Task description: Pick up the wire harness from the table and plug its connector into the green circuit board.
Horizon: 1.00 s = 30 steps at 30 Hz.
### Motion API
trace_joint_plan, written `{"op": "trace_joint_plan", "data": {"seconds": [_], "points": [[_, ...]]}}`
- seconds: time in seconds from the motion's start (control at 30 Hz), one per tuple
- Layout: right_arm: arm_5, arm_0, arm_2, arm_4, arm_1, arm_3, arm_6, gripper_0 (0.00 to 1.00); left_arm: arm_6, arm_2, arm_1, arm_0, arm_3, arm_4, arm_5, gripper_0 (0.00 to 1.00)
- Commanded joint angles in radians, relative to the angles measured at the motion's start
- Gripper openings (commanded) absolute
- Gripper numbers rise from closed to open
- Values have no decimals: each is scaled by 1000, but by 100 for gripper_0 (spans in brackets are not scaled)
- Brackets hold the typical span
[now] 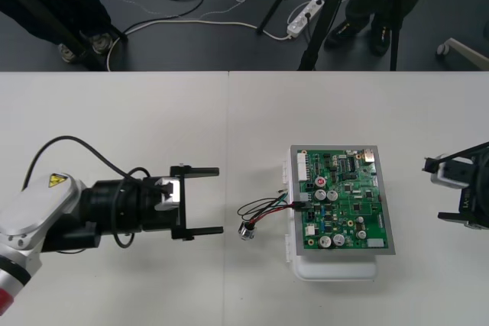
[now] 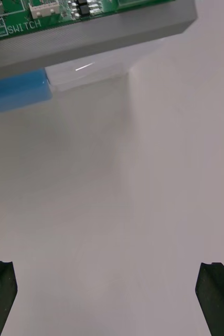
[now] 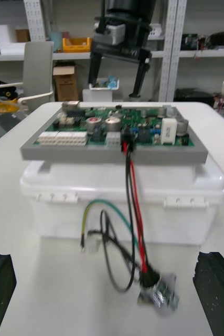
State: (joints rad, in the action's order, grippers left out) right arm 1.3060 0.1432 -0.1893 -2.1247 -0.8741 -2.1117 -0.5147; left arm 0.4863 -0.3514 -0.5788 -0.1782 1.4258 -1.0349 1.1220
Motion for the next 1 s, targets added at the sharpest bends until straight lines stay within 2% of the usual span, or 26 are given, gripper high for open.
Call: {"op": "trace_joint_plan", "data": {"seconds": [0.03,0.33,0.57,0.8,1.0], "points": [[-8,65,-131,77,-45,-4,51,100,-127,152,-93,79,73,-45,139,100],[-10,85,-223,296,-114,52,61,100,-285,339,-187,172,165,-94,254,100],[-54,85,-262,672,-187,174,159,100,-420,459,-280,263,297,-91,285,100],[-47,85,-263,965,-281,259,331,100,-520,557,-372,283,324,-45,377,100],[6,85,-263,1103,-318,306,430,100,-532,577,-449,284,324,22,415,100]]}}
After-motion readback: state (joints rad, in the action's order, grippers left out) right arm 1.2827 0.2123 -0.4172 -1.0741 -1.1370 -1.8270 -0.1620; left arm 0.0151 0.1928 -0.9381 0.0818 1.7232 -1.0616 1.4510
